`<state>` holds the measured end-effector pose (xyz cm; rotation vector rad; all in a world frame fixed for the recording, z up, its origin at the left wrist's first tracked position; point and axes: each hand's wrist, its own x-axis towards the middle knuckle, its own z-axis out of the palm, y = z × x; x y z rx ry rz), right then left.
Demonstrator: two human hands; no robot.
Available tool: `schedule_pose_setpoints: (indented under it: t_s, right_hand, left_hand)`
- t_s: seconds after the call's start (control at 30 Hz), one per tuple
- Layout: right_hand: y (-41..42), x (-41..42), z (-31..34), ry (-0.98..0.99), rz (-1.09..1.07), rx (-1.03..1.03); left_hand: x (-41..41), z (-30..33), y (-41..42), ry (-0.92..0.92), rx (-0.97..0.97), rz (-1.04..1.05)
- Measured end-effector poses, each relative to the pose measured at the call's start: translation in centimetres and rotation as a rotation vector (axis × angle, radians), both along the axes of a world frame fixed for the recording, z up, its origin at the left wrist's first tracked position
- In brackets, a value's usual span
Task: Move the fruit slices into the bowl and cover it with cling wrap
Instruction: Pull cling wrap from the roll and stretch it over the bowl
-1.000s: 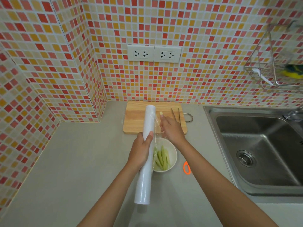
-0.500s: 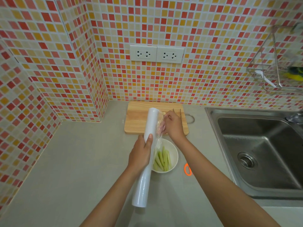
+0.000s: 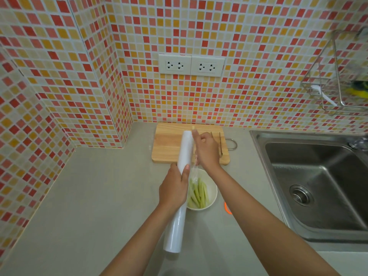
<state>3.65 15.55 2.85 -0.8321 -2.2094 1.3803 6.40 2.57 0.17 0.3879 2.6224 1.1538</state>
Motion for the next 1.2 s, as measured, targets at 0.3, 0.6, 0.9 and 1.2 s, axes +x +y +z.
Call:
schedule_pose_setpoints:
  t_s: [0.3, 0.6, 0.9, 1.2]
  right_hand:
    - [2.0, -1.0, -1.8, 0.036, -0.077, 0.093]
    - [4.1, 1.8, -1.6, -0.107, 0.11, -0.872]
    - [0.5, 5.6, -2.4, -0.163, 0.341, -0.68]
    - [-2.8, 5.7, -3.4, 0.04, -0.068, -0.007]
  left_hand:
    - [-0.4, 0.2, -0.5, -0.04, 0.119, 0.053]
    - [-1.5, 0.5, -0.8, -0.335, 0.519, 0.088]
    - [-2.3, 0.6, -0.8, -0.327, 0.524, 0.1]
    - [-2.2, 0.6, -0.4, -0.417, 0.603, 0.076]
